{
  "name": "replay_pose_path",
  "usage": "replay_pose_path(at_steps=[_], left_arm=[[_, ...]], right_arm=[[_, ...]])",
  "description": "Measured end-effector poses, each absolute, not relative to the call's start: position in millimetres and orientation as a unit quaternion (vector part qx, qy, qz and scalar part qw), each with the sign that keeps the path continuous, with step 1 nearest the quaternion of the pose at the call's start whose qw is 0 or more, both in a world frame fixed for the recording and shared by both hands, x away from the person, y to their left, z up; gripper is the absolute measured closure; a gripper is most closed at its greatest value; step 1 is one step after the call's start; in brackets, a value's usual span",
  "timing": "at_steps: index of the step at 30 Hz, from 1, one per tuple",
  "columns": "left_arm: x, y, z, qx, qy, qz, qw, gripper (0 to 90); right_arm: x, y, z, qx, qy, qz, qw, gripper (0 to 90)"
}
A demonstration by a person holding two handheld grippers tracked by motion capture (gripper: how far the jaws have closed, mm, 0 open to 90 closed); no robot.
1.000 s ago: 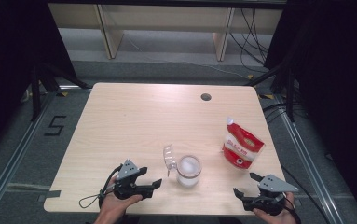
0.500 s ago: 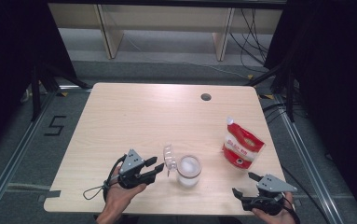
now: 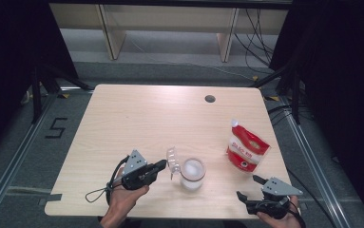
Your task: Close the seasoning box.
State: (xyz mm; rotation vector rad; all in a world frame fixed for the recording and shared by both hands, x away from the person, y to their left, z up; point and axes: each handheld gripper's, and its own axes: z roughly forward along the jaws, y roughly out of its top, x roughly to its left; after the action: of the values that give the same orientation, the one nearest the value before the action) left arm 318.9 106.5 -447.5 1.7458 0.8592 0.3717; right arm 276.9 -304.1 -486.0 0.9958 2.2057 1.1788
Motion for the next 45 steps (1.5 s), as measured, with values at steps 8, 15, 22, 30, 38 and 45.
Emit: replay_pose_path(at_steps=[8, 15, 22, 30, 38, 45], left_arm=[[318.9, 107.3, -446.7, 0.738, 0.362, 0.156, 0.548, 89.6], [319.6, 106.3, -446.5, 0.738, 0.354, 0.154, 0.554, 89.6], [319.4, 102.6, -446.7, 0.740, 0.355, 0.151, 0.552, 89.5], [318.6, 101.5, -446.4, 0.742, 0.357, 0.151, 0.548, 89.5], [318.9, 99.9, -445.6, 0.743, 0.350, 0.155, 0.550, 89.5], [319.2, 98.5, -444.9, 0.744, 0.347, 0.156, 0.549, 89.5]], right_arm=[[277.0, -303.9, -486.1, 0.364, 0.801, 0.427, 0.209, 17.2], [277.1, -303.4, -486.2, 0.361, 0.801, 0.427, 0.212, 17.3], [276.5, -303.2, -485.9, 0.366, 0.800, 0.427, 0.210, 17.4], [277.2, -303.0, -486.4, 0.360, 0.801, 0.431, 0.209, 17.5], [275.3, -302.0, -486.1, 0.370, 0.799, 0.426, 0.207, 17.8], [274.9, -301.9, -485.9, 0.373, 0.798, 0.427, 0.205, 17.9]])
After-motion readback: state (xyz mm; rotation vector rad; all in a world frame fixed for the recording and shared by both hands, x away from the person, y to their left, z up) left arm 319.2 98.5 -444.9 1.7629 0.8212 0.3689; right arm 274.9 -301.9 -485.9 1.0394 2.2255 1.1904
